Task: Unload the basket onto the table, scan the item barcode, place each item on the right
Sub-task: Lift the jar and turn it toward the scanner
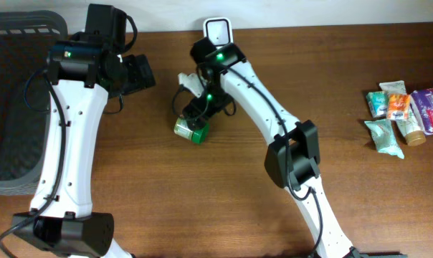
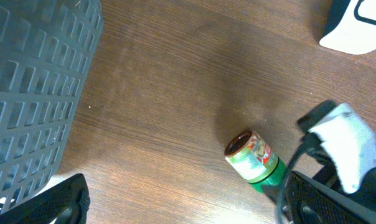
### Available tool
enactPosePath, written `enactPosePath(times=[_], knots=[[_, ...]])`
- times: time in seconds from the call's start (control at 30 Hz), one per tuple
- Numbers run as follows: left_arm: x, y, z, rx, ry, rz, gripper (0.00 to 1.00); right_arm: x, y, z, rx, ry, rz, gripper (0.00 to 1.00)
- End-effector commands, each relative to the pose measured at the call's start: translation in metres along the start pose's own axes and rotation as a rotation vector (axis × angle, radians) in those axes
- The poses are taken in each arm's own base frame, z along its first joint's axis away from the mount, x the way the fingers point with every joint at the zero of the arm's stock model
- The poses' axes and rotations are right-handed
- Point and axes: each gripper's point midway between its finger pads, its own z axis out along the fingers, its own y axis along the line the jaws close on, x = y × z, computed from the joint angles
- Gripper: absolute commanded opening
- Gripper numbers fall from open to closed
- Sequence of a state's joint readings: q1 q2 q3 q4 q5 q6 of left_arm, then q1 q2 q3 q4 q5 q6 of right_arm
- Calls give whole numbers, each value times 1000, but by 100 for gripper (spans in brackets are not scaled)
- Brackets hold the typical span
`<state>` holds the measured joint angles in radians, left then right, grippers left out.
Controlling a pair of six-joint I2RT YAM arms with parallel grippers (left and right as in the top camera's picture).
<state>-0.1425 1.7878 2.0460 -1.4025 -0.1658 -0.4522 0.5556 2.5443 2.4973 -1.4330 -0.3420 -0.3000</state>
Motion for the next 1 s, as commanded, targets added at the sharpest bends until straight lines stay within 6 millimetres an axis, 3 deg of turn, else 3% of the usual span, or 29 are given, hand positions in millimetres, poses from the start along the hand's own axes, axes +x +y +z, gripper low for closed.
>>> enactPosePath(times=[0.0, 0.3, 0.5, 0.6, 0.67, 0.87, 0.97], knots=[[-4, 4, -7, 1, -25, 3, 99, -6, 16, -4, 71, 2, -128, 99], [-4, 4, -7, 1, -25, 3, 99, 7, -1, 35, 125, 60, -111, 99], [-4, 4, -7, 1, -25, 3, 99, -12, -13, 32, 180, -39, 177, 96], [-4, 4, -7, 1, -25, 3, 99, -1, -49, 16, 307, -43, 343, 96], [-4, 4, -7, 1, -25, 3, 99, 2, -59, 4, 307, -66, 436, 97], [-4, 4, -7, 1, -25, 3, 99, -24, -42, -54, 226, -250, 586, 97], [-4, 3, -7, 1, -25, 3, 99, -42, -42, -62, 209, -336, 638, 97]])
